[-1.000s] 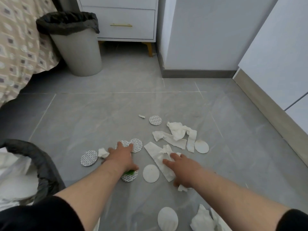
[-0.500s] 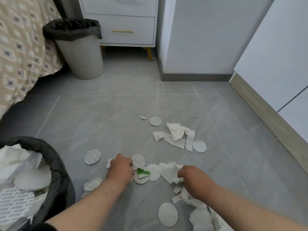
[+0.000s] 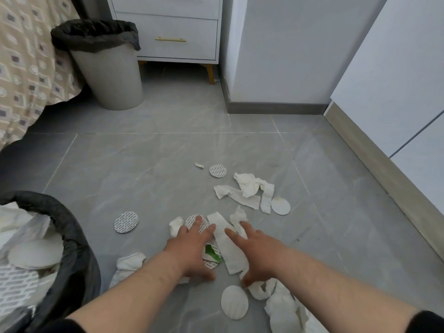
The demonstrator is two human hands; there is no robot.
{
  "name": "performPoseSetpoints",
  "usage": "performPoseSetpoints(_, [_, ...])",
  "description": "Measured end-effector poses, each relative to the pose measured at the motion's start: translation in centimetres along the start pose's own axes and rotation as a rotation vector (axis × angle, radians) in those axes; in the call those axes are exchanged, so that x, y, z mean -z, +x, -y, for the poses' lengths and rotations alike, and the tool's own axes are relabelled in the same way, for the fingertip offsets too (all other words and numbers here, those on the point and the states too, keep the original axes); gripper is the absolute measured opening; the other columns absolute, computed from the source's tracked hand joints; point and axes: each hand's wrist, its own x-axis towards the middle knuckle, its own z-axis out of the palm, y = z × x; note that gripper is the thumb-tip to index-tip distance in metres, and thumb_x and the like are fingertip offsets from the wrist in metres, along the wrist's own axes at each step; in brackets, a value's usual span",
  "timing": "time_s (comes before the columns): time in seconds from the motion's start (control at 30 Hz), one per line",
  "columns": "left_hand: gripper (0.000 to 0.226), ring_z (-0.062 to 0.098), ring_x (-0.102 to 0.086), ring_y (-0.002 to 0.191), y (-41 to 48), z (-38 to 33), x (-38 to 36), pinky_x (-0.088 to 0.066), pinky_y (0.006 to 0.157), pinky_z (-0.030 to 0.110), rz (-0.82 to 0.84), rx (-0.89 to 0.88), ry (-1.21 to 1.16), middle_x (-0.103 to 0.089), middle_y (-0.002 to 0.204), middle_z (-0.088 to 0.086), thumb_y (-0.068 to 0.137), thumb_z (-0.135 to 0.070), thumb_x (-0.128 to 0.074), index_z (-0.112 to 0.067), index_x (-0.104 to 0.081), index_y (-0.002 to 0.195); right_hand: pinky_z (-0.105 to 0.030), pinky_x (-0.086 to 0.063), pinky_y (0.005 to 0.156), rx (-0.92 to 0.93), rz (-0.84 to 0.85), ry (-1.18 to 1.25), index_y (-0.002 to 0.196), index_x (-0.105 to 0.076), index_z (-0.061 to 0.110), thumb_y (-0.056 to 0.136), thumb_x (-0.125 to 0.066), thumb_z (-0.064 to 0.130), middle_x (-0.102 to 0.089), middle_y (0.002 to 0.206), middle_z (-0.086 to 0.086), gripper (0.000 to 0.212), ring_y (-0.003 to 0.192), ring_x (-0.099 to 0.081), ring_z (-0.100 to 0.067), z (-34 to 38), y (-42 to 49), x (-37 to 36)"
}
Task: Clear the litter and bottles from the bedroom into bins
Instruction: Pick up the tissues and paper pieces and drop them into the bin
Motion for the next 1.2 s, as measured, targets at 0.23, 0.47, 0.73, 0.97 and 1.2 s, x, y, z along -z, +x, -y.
performPoseSetpoints(0.23, [0.118, 0.036, -0.007, 0.144, 0.4, -0.3, -0.6, -0.027, 0.114, 0.045, 0.021, -0.016, 0.135, 0.005, 0.161, -0.001, 0.063, -0.045, -0.081, -0.039, -0.001, 0.150, -0.048, -0.044, 0.101, 0.058, 0.147, -0.216, 0.149, 0.006, 0.042, 0.071, -0.083, 0.024, 0.022, 0.159, -0.001, 0.120, 0.144, -0.014, -0.035, 0.4, 0.6, -0.5])
performPoseSetpoints(0.47, [0.091, 0.033, -0.034, 0.129, -0.6, -0.1, -1.1, -0.031, 0.108, 0.038, -0.036, -0.111, 0.149, -0.023, 0.151, 0.003, 0.071, -0.041, -0.074, -0.035, -0.024, 0.147, -0.039, -0.046, 0.084, 0.101, -0.057, -0.014, 0.130, -0.049, 0.022, 0.084, -0.060, 0.011, -0.039, 0.135, -0.009, 0.049, 0.111, -0.053, -0.033, -1.0, 0.0, -3.2])
performPoseSetpoints(0.73, [0.033, 0.032, -0.048, 0.112, -2.7, -1.0, -1.9, -0.041, 0.089, 0.039, -0.116, -0.140, 0.338, -0.048, 0.127, 0.013, 0.089, -0.015, -0.041, -0.009, -0.049, 0.120, -0.016, -0.028, 0.056, -0.049, -0.254, 0.291, 0.065, -0.044, 0.023, 0.081, -0.049, 0.007, -0.036, 0.075, 0.009, 0.024, 0.062, -0.038, -0.005, -2.1, -1.7, -5.2])
performPoseSetpoints(0.97, [0.012, 0.023, -0.067, 0.082, -4.1, -1.5, 0.9, -0.050, 0.077, 0.028, -0.287, -0.096, 0.178, -0.070, 0.085, 0.006, 0.071, -0.019, -0.068, -0.014, -0.068, 0.082, -0.020, -0.031, 0.056, -0.134, -0.304, 0.337, 0.063, -0.047, 0.018, 0.075, -0.048, 0.003, -0.044, 0.067, 0.006, 0.019, 0.062, -0.044, -0.009, -3.1, -3.5, -1.8])
performPoseSetpoints(1.2, [0.023, 0.034, -0.059, 0.091, -4.6, -1.9, 7.3, -0.040, 0.067, 0.033, -0.527, 0.004, -0.183, -0.066, 0.090, 0.010, 0.091, -0.026, -0.043, -0.014, -0.048, 0.072, -0.014, -0.034, 0.049, -0.162, -0.501, 0.548, 0.068, -0.056, 0.024, 0.076, -0.052, 0.002, -0.052, 0.066, 0.011, 0.024, 0.061, -0.050, -0.005, -0.9, -4.7, 4.7])
